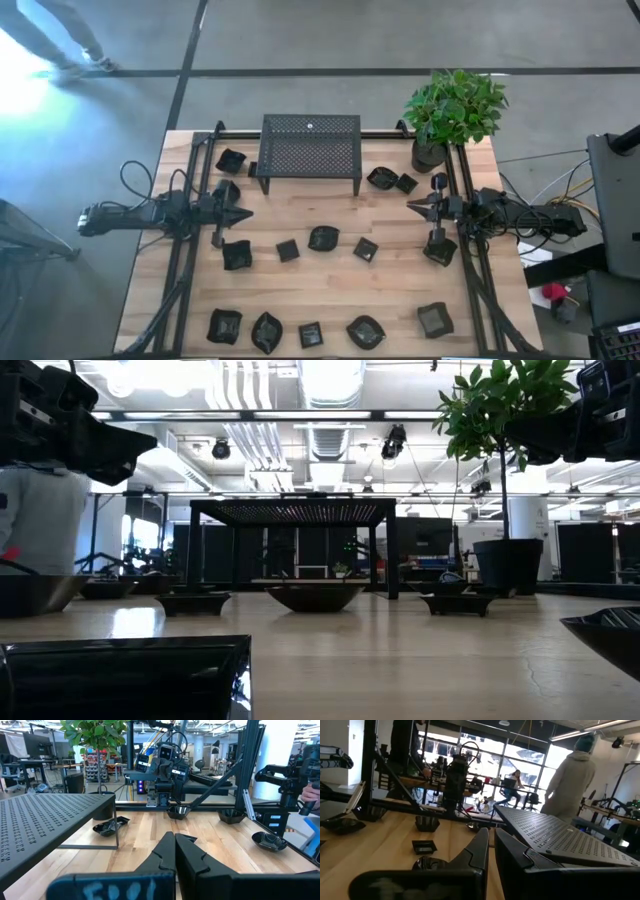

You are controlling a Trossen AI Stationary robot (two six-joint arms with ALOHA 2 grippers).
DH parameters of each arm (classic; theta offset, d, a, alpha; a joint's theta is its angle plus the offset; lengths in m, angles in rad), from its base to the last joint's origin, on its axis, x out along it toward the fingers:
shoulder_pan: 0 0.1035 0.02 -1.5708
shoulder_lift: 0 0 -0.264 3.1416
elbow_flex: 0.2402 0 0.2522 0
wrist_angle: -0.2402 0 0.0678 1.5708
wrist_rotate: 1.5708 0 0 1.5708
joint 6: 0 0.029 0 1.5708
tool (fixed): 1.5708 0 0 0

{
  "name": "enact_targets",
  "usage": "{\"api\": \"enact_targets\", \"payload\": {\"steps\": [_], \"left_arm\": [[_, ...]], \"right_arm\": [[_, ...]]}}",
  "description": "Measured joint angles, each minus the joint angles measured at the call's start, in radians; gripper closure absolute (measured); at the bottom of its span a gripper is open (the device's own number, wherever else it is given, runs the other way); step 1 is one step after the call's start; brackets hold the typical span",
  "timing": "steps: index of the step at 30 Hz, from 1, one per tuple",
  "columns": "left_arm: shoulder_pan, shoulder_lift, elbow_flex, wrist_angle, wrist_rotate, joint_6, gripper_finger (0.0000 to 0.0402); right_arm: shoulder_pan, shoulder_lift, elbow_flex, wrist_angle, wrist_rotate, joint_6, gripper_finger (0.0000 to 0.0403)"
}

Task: Pick & Place Mini shaped plates
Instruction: Stack the black leaf shaped plate on top of the other black leaf shaped plate

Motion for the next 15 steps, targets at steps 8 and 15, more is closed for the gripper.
{"api": "enact_targets", "payload": {"steps": [8,15], "left_arm": [[0.000,0.000,0.000,0.000,0.000,0.000,0.0401],[0.000,0.000,0.000,0.000,0.000,0.000,0.0401]], "right_arm": [[0.000,0.000,0.000,0.000,0.032,0.013,0.0374],[0.000,0.000,0.000,-0.001,0.098,0.005,0.0374]]}}
